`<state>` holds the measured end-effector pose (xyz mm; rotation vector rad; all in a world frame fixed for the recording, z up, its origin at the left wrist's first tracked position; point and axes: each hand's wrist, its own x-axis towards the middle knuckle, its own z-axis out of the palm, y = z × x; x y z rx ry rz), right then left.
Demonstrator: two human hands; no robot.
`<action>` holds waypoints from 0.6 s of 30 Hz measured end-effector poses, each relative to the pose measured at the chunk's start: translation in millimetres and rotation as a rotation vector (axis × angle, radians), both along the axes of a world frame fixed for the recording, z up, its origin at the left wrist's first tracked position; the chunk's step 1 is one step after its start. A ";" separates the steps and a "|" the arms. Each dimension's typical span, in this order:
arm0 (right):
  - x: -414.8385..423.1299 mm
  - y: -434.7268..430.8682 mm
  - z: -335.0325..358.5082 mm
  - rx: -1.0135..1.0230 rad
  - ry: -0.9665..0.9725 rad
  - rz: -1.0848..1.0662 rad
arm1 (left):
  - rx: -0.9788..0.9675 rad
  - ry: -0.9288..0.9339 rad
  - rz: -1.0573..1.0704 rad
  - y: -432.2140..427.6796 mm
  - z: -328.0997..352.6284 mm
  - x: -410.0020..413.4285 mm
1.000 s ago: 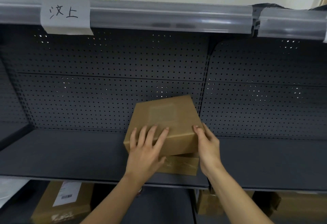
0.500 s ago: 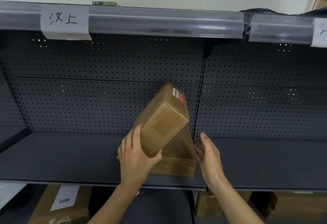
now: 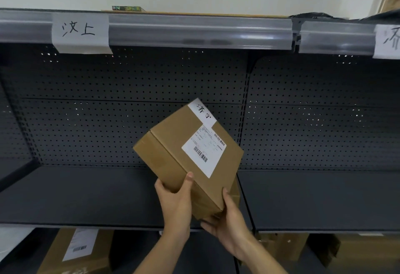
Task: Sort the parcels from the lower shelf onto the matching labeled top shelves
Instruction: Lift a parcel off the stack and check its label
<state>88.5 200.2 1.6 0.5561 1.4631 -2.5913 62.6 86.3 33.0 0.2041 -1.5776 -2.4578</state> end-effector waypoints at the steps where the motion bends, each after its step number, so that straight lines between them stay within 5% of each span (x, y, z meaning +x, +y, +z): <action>1: 0.1 1.1 -0.1 -0.039 0.033 -0.018 | 0.021 -0.008 -0.008 0.2 -2.8 0.1; 5: 1.8 5.2 3.3 -0.121 0.180 -0.075 | 0.081 -0.013 -0.077 -0.5 -5.6 3.7; 10: -0.6 28.6 7.1 0.100 0.344 -0.135 | 0.054 -0.020 -0.177 -19.6 -9.8 1.4; 18: -3.8 84.2 9.7 0.386 0.328 -0.136 | -0.283 0.118 -0.142 -79.3 -15.9 -31.3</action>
